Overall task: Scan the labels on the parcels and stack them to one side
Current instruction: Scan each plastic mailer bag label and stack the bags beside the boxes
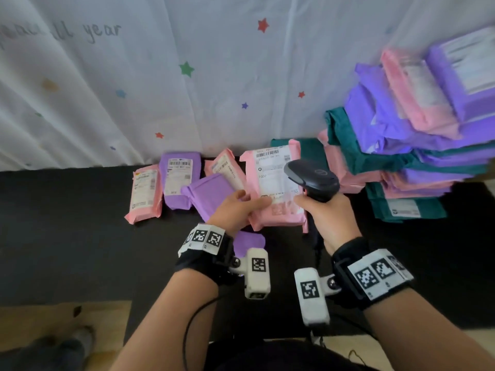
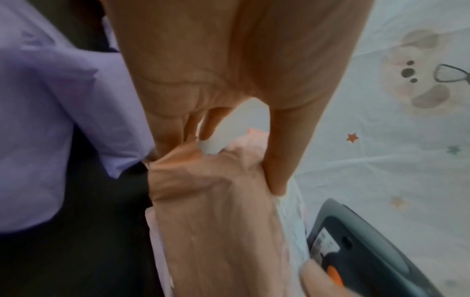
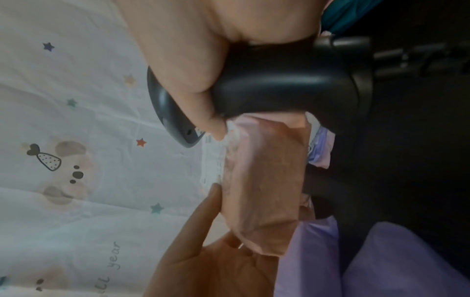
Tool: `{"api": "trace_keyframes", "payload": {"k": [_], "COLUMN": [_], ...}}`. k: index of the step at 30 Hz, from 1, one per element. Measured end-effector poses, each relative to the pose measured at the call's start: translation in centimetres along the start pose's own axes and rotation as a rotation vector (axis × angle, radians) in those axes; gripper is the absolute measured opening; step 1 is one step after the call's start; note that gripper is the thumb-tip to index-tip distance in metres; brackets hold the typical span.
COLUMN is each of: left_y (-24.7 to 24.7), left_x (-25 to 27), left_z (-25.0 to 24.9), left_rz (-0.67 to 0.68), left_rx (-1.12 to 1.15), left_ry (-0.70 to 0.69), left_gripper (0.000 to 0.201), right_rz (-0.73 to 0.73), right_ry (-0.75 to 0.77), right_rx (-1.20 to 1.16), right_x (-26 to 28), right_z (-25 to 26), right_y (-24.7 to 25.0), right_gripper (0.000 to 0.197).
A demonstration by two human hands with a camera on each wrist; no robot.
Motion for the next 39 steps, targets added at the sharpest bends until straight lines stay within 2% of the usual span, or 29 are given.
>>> {"api": "trace_keyframes", "payload": {"k": [2,4,6,8,10,12,18,33,39], "left_y": [-1.5,-2.1,-1.9,-1.5,-1.3,-1.2,-1.5,-1.4,-3.2], "left_x": [0.2,0.0,-0.4,-0.7,-0.7,-0.6,-0.2,-1.1,-2.9], "left_z": [0.1,-0.1,-0.7,-1.5,-2.1,-2.5,-3.0,-2.4,-3.5], "left_rz": [0.081,0.084,0.015,-0.070,-0.123,-0.156,-0.211,-0.217,-0.212], "left_rx": [0.012,-0.014,-0.087,-0.138,-0.180,-0.253,-0.356,-0.423,-0.406], "left_ry": [0.026,0.008,-0.052,-0.115,-0.160,-0.194,-0.246,-0.203,-0.244], "left_gripper": [0.037,0.034,0.037,0.048,0.062,0.067,0.067,0.067,0.054], "right_rz": [-0.005,-0.018,-0.032,-0.017,0.012,0.032,0.050,0.051,0.017], "right_ry": [0.015,0.031,0.047,0.060,0.044,0.021,-0.019,-0.029,-0.044], "right_rx": [-0.013,-0.015,0.014,0.031,0.003,-0.016,-0.020,-0.013,-0.049], "right_x": [-0.2,-0.2,-0.1,0.2,0.4,0.5,0.8,0.6,-0.2], "right_z": [0.1,0.3,0.6,0.9,0.9,0.8,0.7,0.6,0.4], "right_y": [1.0,1.8,2.4,2.4,2.2,2.0,1.9,2.3,4.1], "right_gripper": [0.017,0.016,0.016,0.022,0.014,0.008,0.009,0.010,0.009]}}
Point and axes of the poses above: each hand's wrist, its own x-axis away from the middle knuckle, its own y-axis out of the back of the hand, z = x × y, the point moved 9 cm from there along -x, towards the middle knuckle, and after that the axes turned 10 degrees about -y, right-handed, at the moved point
